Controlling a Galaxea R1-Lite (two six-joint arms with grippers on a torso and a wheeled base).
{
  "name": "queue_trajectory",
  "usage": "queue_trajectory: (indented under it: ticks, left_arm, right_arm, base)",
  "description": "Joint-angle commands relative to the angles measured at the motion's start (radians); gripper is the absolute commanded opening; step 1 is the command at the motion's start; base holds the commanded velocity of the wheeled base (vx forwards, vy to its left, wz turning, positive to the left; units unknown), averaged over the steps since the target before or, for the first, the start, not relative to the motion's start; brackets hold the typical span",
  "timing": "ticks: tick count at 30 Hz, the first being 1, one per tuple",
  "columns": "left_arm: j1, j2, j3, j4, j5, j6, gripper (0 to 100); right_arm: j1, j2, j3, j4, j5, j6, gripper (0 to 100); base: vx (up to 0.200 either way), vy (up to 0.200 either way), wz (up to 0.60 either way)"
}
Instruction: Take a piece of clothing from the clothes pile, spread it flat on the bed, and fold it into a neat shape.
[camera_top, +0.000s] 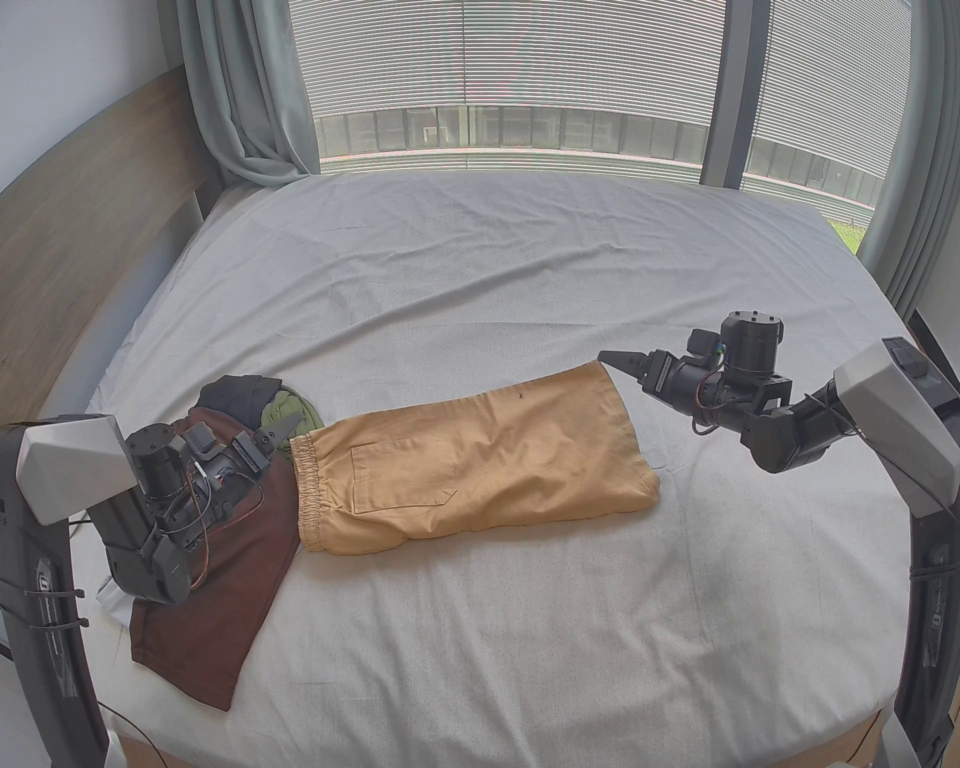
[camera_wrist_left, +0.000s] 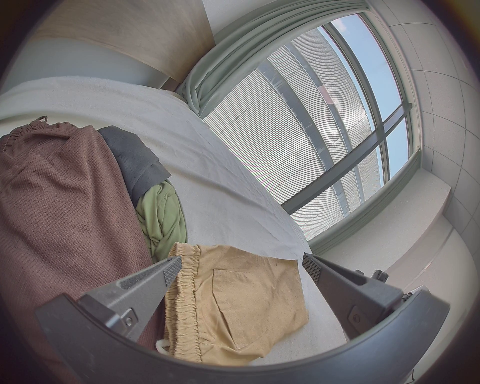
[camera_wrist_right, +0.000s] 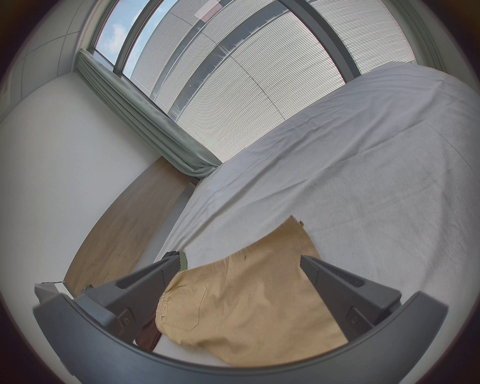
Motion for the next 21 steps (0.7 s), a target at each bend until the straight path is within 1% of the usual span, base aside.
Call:
queue_trajectory:
  ticks: [1, 7, 12, 16, 21]
  left_arm:
    - [-0.031, -0.047, 0.042, -0.001, -0.014, 0.009, 100]
    - [-0.054, -0.058, 0.065, -0.001, -0.014, 0.029, 100]
    - [-0.067, -0.054, 0.091, -0.001, -0.016, 0.093, 100]
    - [-0.081, -0.048, 0.104, -0.001, -0.016, 0.138, 100]
    - [-0.081, -0.047, 0.112, -0.001, -0.016, 0.179, 100]
  right_arm:
    - [0.006, -0.091, 0.155, -0.046, 0.000, -0.001, 100]
    - [0.008, -0.120, 0.276, -0.089, 0.000, -0.020, 100]
    - [0.021, -0.139, 0.393, -0.114, -0.002, -0.046, 100]
    - [0.029, -0.134, 0.463, -0.154, -0.003, -0.047, 100]
    - [0.032, -0.114, 0.509, -0.200, -0.006, -0.050, 100]
  base:
    - [0.000, 0.000, 0.00]
    - [0.000, 0.000, 0.00]
    - [0.000, 0.000, 0.00]
    - [0.000, 0.000, 0.00]
    - [0.000, 0.000, 0.00]
